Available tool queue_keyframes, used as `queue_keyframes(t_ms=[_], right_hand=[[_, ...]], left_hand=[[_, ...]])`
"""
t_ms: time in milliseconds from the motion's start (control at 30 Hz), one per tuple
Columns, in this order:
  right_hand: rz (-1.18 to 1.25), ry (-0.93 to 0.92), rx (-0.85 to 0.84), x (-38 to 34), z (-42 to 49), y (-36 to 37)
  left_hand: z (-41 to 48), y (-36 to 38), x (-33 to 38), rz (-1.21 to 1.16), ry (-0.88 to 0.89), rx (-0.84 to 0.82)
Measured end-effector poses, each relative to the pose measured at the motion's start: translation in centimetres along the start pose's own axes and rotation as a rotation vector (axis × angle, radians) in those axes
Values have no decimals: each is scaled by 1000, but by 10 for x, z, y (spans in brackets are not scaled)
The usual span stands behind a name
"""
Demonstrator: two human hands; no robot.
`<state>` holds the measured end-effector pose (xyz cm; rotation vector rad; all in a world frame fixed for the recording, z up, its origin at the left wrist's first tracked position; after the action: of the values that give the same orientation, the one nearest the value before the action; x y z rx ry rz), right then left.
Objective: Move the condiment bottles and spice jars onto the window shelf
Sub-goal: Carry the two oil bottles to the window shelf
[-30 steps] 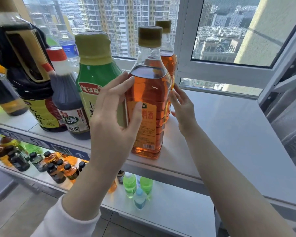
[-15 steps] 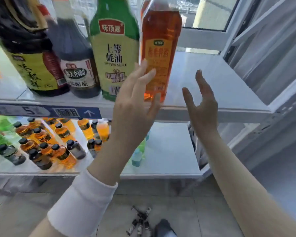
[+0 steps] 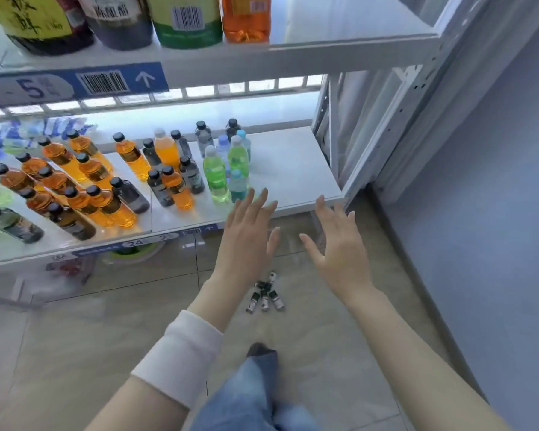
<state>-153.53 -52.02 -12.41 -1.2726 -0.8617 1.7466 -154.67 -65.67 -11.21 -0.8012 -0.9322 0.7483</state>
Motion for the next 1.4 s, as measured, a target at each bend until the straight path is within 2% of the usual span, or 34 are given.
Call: queue_keyframes(t_ms=[133,333,600,800,900,1100,1400], right_hand=[[-81,48,-111,13,-81,22],[-100,264,-191,32,-202,14],[-153,657,-45,26,-343,-16],[-175,905,57,-2,-441,-37],[-221,987,162,-15,-498,-61],[-281,1164,270,-36,-636,-106],[-381,1366,479,-73,-882,-191]], left_hand=[[-70,37,36,-19,55,-185],[-142,59,93,-77,194,-332],[-215,70,164,-208,526,-496],[-289,55,217,-345,704,-580],[-337,48,256,-378,835,-591],[-451,33,342,-450,1046,-658],[-654,3,483,-505,1284,-744]])
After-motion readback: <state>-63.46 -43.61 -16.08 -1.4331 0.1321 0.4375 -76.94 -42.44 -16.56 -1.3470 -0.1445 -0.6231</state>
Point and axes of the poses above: each hand's wrist, its own z-axis towards the middle knuckle, its own y-axis out of the palm, x = y × z, the point moved 9 cm from there along z, towards the middle knuckle, and after that the axes turned 4 degrees about -z, right-handed, at the moved point
